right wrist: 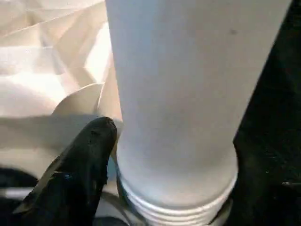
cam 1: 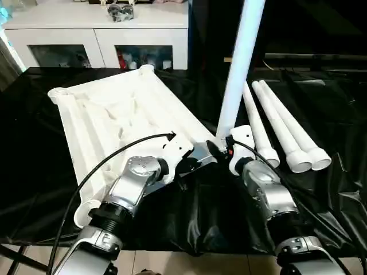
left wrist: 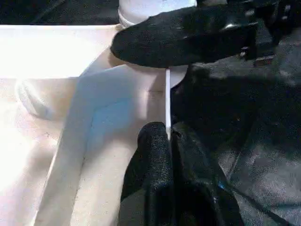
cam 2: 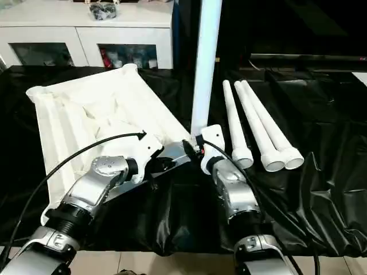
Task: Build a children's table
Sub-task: Rotate leg to tighten
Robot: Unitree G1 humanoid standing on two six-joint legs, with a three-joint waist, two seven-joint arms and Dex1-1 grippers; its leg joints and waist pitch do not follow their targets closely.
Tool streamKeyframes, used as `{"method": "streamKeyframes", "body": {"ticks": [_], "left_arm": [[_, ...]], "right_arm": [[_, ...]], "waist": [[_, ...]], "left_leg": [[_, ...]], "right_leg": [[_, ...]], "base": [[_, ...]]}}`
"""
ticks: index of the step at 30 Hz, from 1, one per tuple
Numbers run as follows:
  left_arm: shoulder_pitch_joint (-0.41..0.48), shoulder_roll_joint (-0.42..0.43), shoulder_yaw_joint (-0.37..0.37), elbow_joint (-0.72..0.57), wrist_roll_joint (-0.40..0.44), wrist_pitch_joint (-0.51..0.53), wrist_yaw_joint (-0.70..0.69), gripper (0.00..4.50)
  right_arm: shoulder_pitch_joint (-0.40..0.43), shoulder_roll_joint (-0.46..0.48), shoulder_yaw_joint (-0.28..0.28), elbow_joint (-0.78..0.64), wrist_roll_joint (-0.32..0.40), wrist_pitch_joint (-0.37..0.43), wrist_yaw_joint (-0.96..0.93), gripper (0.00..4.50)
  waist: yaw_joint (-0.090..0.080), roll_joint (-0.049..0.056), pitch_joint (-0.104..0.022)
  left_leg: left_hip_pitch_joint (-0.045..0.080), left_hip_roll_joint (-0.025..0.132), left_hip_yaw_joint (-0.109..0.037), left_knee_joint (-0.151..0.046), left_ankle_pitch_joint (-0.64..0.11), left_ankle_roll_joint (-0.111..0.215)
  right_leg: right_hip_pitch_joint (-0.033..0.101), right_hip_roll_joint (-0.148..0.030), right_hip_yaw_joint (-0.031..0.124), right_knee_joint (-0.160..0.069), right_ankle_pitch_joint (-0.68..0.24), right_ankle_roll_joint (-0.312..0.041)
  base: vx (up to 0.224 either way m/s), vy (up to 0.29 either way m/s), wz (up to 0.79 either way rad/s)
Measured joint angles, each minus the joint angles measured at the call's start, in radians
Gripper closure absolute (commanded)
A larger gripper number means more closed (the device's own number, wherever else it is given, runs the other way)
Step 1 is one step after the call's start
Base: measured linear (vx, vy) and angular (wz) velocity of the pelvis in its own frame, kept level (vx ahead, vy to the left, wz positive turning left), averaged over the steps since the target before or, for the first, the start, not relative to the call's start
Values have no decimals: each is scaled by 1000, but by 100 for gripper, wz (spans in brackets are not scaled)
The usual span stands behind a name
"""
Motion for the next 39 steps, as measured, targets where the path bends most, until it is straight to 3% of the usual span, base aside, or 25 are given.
{"method": "streamKeyframes", "body": {"ticks": [4, 11, 16, 22, 33, 39], "left_arm": [[6, 35, -1, -9, -19, -11, -68, 450], [26, 101, -24, -49, -55, -28, -217, 450], [41, 140, -35, -75, -71, -28, -302, 450], [60, 173, -50, -100, -93, -23, -374, 450], [72, 174, -46, -113, -92, -20, -349, 450], [45, 72, -5, -62, -34, -7, -113, 450]], "right_arm": [[9, -60, 37, -30, 10, 11, 130, 82], [47, -169, 91, -120, 34, 31, 384, 82], [73, -225, 126, -178, 52, 46, 508, 82], [105, -262, 143, -241, 73, 84, 587, 143], [126, -239, 132, -257, 71, 94, 549, 178], [88, -64, 38, -139, 10, 47, 170, 178]], "waist": [[1, 0, 0], [23, 0, 0], [28, 0, 0], [28, 0, 1], [26, -1, 0], [8, -3, 0]], "left_leg": [[0, 0, 0, -1, 0, 0], [-3, 0, 0, 0, 0, 1], [-4, 0, 0, 0, -1, 2], [-3, 1, 0, 0, -1, 1], [-2, 1, 0, 0, -1, 1], [1, 1, 0, 1, -1, 1]], "right_leg": [[0, 0, 0, 1, 2, -4], [0, 0, 0, 0, 2, -3], [-1, 0, 0, 0, 1, -3], [0, 0, 0, 1, 1, -3], [1, 0, 0, 1, 1, -3], [1, 0, 0, 0, -1, 2]], "base": [[0, 0, 0], [0, 0, 0], [0, 0, 0], [0, 0, 0], [0, 0, 0], [0, 0, 0]]}}
